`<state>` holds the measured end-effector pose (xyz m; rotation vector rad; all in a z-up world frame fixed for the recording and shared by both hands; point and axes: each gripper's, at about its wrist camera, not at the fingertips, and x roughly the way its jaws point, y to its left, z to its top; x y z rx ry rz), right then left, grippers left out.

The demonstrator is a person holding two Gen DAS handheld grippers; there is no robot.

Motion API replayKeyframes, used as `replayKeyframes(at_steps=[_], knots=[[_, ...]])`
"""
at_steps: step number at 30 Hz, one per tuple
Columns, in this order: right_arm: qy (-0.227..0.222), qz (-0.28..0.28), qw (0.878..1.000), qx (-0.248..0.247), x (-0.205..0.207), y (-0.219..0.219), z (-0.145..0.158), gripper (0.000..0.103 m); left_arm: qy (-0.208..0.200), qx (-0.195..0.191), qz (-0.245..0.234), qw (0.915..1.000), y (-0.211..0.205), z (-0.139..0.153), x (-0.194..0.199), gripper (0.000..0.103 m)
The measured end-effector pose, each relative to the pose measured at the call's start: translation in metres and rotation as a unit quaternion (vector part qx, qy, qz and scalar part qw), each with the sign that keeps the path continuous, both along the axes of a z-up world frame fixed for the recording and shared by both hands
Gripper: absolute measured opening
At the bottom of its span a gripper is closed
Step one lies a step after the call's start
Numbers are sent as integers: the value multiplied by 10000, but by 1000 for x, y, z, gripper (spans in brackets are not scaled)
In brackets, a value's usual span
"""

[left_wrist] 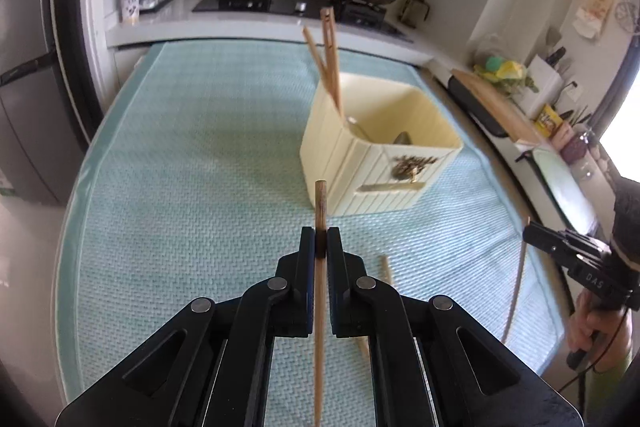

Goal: Organize utensils
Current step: 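Lift and carry both held chopsticks toward the cream holder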

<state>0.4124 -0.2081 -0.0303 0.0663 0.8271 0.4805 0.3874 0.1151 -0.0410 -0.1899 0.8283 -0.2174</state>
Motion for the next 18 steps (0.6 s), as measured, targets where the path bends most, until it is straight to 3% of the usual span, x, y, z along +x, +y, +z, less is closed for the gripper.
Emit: replayKeyframes(at_steps=[9, 18], knots=[[-1064, 37, 9942, 128, -73, 3, 50, 6, -919, -164, -154, 9955, -15, 57, -65, 3], [-1716, 6, 9851, 132, -100, 16, 76, 6, -1210, -110, -190, 9924, -21, 70, -82, 3]])
